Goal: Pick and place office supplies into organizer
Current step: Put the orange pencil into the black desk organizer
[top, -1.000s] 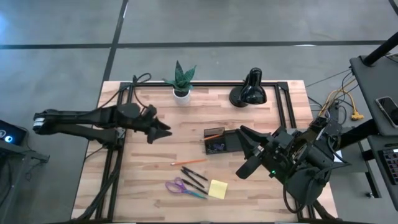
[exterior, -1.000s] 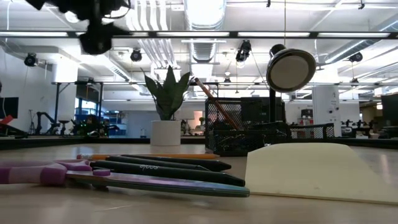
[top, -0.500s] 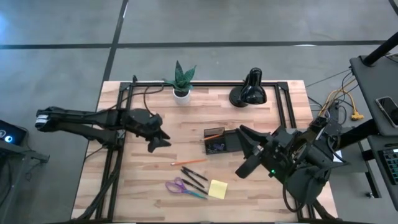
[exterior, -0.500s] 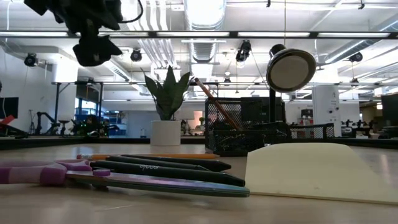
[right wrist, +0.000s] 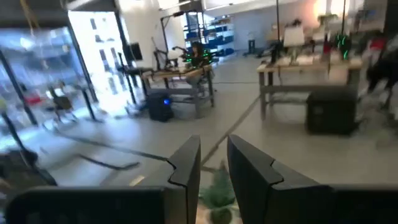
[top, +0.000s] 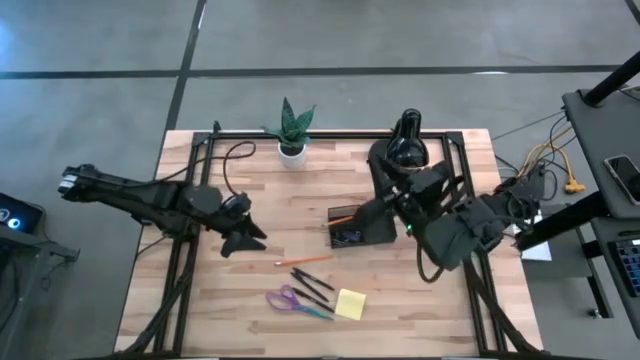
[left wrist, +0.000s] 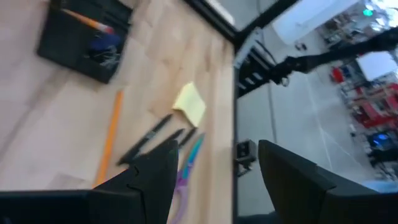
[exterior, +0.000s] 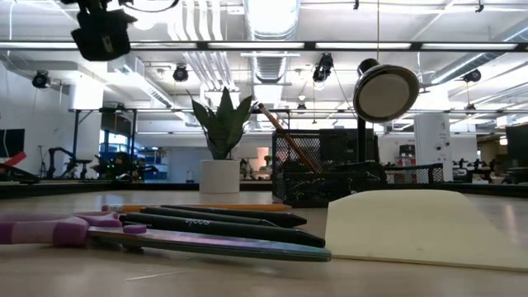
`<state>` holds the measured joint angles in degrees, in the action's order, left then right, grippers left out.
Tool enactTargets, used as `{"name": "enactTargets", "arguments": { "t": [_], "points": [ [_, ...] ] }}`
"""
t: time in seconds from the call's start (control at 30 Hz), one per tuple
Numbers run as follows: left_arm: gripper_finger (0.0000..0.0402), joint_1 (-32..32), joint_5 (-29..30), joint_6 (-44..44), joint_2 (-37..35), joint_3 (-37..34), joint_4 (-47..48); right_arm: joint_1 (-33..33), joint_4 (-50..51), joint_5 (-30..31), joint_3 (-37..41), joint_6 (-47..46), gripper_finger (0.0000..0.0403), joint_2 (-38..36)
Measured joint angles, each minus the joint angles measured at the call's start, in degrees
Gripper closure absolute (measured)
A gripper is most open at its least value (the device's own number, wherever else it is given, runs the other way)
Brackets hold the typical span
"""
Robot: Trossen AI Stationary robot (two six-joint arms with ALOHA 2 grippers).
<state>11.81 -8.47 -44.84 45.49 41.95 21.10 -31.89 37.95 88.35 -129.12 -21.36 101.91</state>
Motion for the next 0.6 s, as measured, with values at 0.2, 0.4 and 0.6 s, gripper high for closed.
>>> {"name": "enactTargets", "arguments": {
  "t": [0.2,0.4,0.6],
  "points": [
    [0.0196,4.5,-0.2,-1.4,-0.2,0.0,-1.5,3.0,-0.9,-0.5,0.0,-1.4,0.0324,1.1],
    [0.0196,7.2,-0.5,-2.9,1.1,-0.7,-2.9,5.0,-2.3,-0.9,0.0,-2.9,0.0327,1.2],
    [0.0196,8.1,-3.2,-2.8,5.5,-1.4,-4.1,7.8,-4.0,-2.8,0.0,4.0,0.0331,1.0]
  ]
}}
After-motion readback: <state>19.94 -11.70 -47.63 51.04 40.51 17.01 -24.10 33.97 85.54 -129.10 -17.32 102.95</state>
